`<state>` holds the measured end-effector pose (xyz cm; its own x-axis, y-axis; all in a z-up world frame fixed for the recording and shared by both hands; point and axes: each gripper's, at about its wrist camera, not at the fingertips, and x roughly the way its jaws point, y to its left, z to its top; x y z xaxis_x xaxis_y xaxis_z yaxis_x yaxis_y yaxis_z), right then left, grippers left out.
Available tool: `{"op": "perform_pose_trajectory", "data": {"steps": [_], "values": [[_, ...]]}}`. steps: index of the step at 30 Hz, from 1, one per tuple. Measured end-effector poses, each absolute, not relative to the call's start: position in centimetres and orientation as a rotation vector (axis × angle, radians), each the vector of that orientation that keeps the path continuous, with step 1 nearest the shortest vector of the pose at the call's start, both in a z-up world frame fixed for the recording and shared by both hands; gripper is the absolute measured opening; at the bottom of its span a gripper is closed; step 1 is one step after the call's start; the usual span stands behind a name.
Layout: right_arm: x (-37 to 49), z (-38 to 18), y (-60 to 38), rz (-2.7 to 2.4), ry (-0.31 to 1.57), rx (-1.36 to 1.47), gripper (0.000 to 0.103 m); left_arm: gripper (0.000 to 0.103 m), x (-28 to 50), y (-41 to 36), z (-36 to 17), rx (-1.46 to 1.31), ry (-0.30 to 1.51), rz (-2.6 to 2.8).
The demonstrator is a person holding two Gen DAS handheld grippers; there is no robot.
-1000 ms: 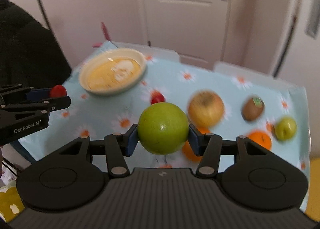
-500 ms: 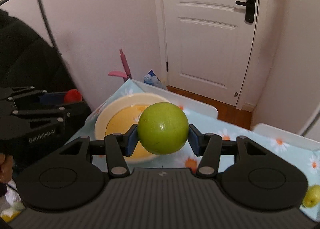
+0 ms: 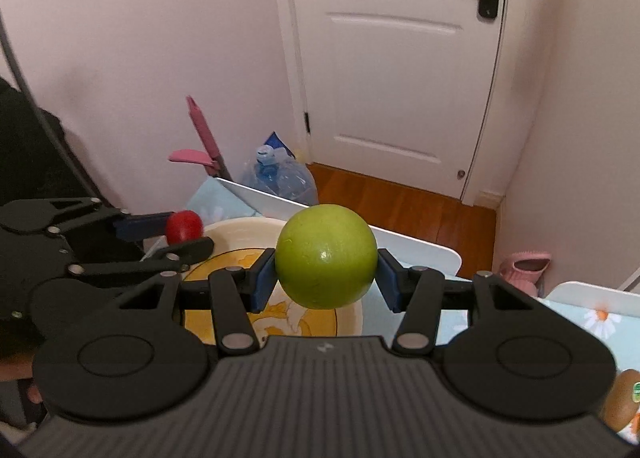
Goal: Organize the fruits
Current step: 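Carry the tomato and green apple to the cream bowl, open the left tool, then lower the green apple into the bowl and open the right tool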
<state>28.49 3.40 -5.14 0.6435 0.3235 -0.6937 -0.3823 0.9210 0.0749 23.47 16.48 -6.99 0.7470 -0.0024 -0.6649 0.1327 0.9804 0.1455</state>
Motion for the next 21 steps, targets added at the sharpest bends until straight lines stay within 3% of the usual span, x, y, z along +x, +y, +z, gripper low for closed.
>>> {"op": "perform_pose_trajectory", "data": {"steps": [12,13,14,16,21], "values": [[31.0,-7.9,3.0,0.343,0.837,-0.057,0.067,0.039,27.4,15.4,-11.5,0.238,0.808,-0.142],[30.8,-7.8,3.2,0.344,0.836,-0.058,0.067,0.053,27.5,15.6,-11.3,0.232,0.802,-0.143],[31.0,-7.8,3.1,0.347,0.834,-0.059,0.067,0.078,27.2,15.7,-11.0,0.224,0.791,-0.145],[30.9,-7.6,2.9,0.358,0.83,-0.061,0.067,0.096,26.6,15.9,-10.3,0.215,0.759,-0.13],[30.6,-7.1,2.9,0.406,0.821,-0.082,0.067,0.097,24.8,16.9,-8.7,0.17,0.778,-0.086]]}}
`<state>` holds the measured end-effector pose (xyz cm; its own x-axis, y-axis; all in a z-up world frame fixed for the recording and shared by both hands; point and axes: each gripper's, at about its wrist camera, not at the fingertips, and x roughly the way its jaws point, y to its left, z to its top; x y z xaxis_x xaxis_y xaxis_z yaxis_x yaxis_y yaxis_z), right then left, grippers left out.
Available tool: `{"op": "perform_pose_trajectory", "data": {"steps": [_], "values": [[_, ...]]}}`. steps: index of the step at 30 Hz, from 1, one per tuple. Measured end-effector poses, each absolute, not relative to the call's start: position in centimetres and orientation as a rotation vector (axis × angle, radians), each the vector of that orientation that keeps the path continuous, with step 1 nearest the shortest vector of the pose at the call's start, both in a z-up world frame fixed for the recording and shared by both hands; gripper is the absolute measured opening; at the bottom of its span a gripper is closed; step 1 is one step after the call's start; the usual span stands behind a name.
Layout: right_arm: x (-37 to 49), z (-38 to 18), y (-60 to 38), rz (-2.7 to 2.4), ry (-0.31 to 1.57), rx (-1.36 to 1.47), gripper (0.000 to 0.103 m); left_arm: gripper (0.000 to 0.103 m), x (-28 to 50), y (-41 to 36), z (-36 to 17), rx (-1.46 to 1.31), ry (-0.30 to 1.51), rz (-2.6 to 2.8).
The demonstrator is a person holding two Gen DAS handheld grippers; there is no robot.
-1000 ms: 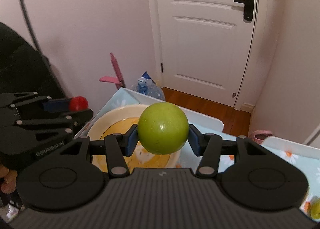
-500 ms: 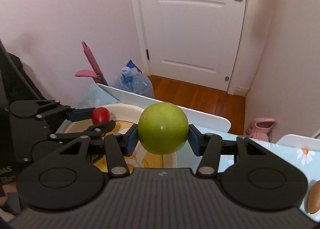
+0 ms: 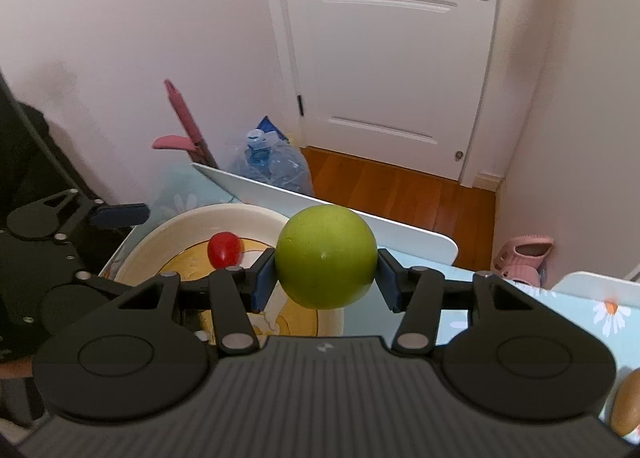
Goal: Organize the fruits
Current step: 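Lower the green apple into the bowl and open the right tool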
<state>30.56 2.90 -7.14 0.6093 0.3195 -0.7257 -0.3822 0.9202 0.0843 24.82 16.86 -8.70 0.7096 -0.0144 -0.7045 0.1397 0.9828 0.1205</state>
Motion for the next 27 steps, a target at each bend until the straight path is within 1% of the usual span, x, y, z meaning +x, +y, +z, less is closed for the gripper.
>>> {"op": "perform_pose_trajectory", "data": {"steps": [5,15,27], "values": [[30.4,-7.2,3.6,0.465,0.824,-0.123,0.067,0.101,22.6,18.5,-7.6,0.086,0.811,-0.024],[30.6,-9.4,6.9,0.569,0.828,-0.242,0.067,0.102,19.0,19.1,-7.1,0.096,0.841,0.055],[31.0,-11.9,8.8,0.584,0.831,-0.329,0.068,0.102,18.4,19.4,-7.6,0.077,0.854,0.079]]}}
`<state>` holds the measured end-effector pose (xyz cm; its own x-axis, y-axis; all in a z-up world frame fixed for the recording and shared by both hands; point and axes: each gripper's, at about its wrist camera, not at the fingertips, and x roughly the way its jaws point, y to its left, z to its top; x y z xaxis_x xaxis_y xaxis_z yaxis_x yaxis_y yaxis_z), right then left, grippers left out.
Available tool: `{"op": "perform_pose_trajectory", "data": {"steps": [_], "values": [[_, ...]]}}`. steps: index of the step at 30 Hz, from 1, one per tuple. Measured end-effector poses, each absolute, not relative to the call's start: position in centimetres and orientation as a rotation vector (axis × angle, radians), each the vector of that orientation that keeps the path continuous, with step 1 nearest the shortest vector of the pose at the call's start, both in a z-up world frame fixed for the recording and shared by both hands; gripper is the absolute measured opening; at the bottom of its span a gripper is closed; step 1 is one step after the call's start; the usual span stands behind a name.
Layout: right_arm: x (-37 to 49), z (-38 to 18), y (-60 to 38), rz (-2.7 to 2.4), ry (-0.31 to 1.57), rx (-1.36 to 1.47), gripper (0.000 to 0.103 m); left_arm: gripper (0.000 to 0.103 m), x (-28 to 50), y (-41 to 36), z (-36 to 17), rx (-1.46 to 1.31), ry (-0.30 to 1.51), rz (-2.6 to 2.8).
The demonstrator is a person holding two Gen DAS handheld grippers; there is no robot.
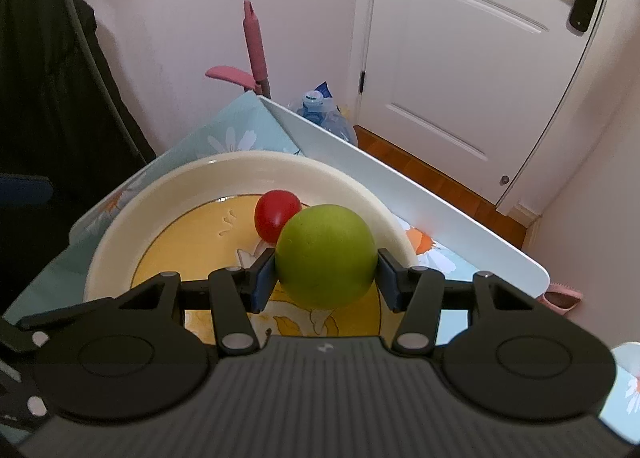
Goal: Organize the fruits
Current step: 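Lower the green apple into the bowl and open the right tool, then move both tools back over the remaining fruit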
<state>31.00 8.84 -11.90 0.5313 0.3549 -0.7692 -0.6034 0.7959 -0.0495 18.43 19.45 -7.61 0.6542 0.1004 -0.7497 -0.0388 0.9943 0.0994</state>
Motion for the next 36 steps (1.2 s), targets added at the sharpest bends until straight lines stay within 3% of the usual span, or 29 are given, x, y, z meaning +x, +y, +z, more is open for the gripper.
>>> {"op": "perform_pose_trajectory", "data": {"steps": [2,4,6,36], "values": [[30.9,-12.0,8.8,0.578,0.82,-0.33,0.071,0.102,18.3,19.3,-7.6,0.086,0.851,0.077],[30.5,-11.5,8.8,0.573,0.783,-0.338,0.09,0.102,18.4,19.3,-7.7,0.089,0.845,0.075],[30.1,-10.9,8.7,0.551,0.746,-0.351,0.103,0.102,18.2,19.2,-7.5,0.089,0.832,0.078],[17.3,-0.4,-2.7,0.342,0.714,-0.121,0.103,0.102,12.2,14.5,-0.1,0.152,0.648,-0.041]]}}
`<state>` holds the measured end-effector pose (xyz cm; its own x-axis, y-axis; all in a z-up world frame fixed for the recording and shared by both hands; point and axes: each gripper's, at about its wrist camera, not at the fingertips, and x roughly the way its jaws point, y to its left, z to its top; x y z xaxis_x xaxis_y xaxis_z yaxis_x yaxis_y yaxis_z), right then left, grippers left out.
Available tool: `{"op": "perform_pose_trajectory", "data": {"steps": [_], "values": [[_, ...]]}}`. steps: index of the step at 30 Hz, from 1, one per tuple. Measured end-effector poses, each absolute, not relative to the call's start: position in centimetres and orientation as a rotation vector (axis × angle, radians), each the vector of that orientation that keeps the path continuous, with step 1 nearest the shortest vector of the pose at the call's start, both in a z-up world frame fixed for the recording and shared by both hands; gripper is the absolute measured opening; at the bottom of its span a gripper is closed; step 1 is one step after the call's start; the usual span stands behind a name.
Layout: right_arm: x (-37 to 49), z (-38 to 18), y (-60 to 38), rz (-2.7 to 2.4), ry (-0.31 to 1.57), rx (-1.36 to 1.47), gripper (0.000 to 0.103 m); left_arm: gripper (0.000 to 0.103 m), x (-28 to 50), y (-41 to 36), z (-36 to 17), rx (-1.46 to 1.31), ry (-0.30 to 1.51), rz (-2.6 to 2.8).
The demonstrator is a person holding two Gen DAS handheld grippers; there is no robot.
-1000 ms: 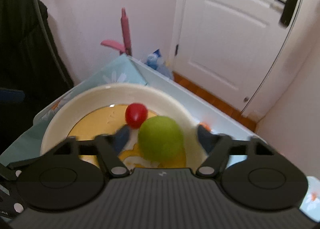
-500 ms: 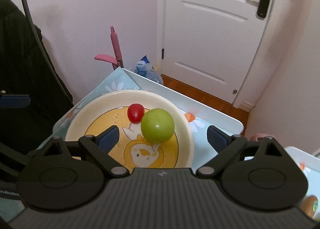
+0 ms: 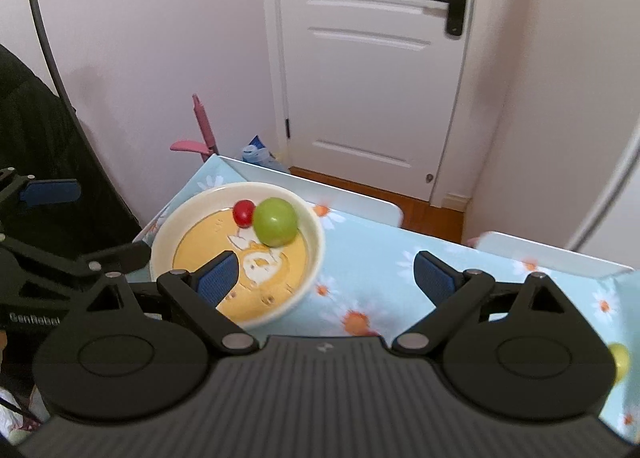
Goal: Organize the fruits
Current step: 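Move both tools back over the remaining fruit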
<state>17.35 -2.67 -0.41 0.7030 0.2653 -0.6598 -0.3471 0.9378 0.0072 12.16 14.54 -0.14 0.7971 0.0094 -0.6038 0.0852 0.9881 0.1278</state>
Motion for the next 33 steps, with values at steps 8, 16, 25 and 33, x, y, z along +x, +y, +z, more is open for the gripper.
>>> {"op": "perform_pose_trajectory", "data": {"steps": [8,16,25,33], "values": [[12.0,0.5,-11.4,0.291,0.687,-0.11,0.103,0.101,7.9,8.5,1.3,0.149,0.602,-0.034],[8.0,-0.2,-20.0,0.243,0.694,-0.129,0.103,0.101,5.4,1.4,0.4,0.131,0.602,-0.063],[6.2,-3.3,-26.9,0.213,0.73,-0.148,0.103,0.101,4.9,-5.9,-3.5,0.116,0.642,-0.14],[6.9,-7.3,-29.8,0.21,0.752,-0.149,0.103,0.097,7.0,-9.6,-7.8,0.046,0.696,-0.146]]}}
